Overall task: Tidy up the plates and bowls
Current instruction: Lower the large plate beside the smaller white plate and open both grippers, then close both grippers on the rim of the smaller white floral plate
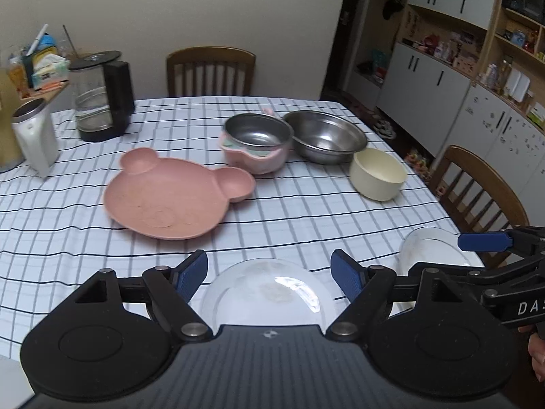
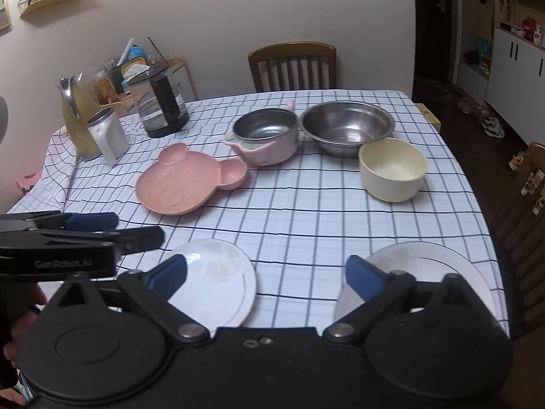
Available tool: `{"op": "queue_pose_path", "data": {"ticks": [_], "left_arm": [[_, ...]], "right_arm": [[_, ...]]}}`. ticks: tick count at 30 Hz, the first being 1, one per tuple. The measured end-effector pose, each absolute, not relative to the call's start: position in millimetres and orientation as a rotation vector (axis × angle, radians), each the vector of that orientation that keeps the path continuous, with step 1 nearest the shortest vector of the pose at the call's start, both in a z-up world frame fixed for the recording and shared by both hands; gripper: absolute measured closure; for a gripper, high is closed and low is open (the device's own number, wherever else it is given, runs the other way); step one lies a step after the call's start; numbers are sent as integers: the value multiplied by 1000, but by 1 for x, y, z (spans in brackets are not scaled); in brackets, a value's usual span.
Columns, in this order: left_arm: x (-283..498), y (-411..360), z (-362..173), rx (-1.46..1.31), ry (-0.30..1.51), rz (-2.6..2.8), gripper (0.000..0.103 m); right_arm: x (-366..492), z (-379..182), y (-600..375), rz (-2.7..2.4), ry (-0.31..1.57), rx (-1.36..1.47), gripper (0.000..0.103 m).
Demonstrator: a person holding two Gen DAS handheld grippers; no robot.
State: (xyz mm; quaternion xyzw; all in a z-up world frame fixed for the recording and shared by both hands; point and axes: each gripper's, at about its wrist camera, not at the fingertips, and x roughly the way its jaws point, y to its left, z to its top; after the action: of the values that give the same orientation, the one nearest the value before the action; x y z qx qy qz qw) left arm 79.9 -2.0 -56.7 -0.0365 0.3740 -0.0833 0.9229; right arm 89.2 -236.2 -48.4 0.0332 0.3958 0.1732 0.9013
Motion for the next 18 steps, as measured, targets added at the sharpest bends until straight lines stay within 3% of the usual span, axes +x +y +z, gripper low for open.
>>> {"op": "queue_pose_path", "data": {"ticks": [11,18], "left_arm": [[93,32,-100,-47,871,-120,23],[108,33,-132,-19,947,-128,23]], "right_arm": [[108,-97,-200,381,917,-14,1],[128,-131,-191,378,1015,-21,17]]}}
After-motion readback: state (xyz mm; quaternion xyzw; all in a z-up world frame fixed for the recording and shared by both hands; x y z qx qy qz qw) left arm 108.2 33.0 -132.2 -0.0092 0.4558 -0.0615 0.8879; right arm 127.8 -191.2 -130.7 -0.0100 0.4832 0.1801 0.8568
